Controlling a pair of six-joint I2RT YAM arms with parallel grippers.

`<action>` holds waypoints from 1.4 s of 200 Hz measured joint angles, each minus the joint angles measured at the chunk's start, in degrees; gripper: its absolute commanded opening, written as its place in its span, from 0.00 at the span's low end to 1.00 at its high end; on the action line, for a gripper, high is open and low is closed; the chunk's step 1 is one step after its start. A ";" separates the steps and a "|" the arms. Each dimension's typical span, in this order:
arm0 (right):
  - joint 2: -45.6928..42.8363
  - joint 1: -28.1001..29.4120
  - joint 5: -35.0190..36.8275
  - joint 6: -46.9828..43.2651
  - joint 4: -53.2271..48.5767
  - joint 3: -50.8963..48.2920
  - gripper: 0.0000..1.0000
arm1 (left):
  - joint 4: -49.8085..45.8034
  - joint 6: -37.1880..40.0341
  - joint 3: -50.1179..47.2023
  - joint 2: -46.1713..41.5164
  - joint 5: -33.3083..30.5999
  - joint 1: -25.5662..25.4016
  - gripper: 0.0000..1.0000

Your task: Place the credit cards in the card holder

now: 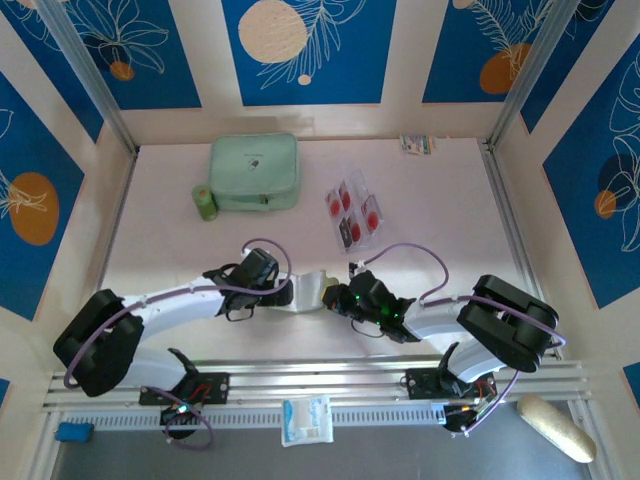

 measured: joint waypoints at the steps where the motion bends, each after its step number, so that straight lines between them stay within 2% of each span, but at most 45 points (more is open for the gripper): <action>1: 0.00 0.00 0.00 0.00 0.00 0.00 0.00 | -0.15 0.02 0.04 0.09 -0.04 0.02 1.00; 25: 0.00 0.00 -0.02 0.00 0.00 0.00 0.00 | -1.90 0.94 1.33 2.64 -1.44 0.09 1.00; 55: -0.13 -0.07 -0.07 -0.46 -0.44 0.00 0.37 | -3.10 2.12 2.69 3.65 -2.23 0.09 1.00; 65: -0.76 -0.35 -0.02 -0.17 -1.40 -0.04 0.43 | -3.45 2.29 2.82 3.67 -2.60 0.09 1.00; 79: -3.28 -1.05 0.07 -0.79 -3.65 -0.24 0.44 | -3.76 2.32 2.93 3.67 -2.78 0.09 1.00; 107: -12.26 -3.13 0.46 -2.03 -10.03 -0.42 0.40 | -4.22 2.32 3.02 3.65 -2.93 0.09 1.00; 126: -18.08 -4.26 0.61 -3.93 -15.17 0.04 0.33 | -4.26 2.32 3.02 3.56 -2.95 0.09 1.00; 155: -19.91 -5.07 0.15 -6.40 -20.63 2.95 0.20 | -4.22 2.29 3.02 2.69 -2.91 0.09 1.00; 184: -15.06 -4.50 -1.84 -8.59 -21.46 7.50 0.11 | -4.07 2.29 3.02 1.95 -2.71 0.09 1.00; 219: -3.82 -2.03 -4.96 -10.21 -19.85 14.34 0.03 | -4.02 2.29 3.02 1.95 -2.58 0.09 1.00; 253: 5.44 -1.46 -7.32 -10.19 -16.24 16.90 0.00 | -3.85 2.29 2.99 1.95 -2.56 0.09 1.00; 280: 8.66 -2.67 -8.00 -9.62 -13.66 15.56 0.00 | -3.85 2.29 2.99 1.92 -2.58 0.09 1.00</action>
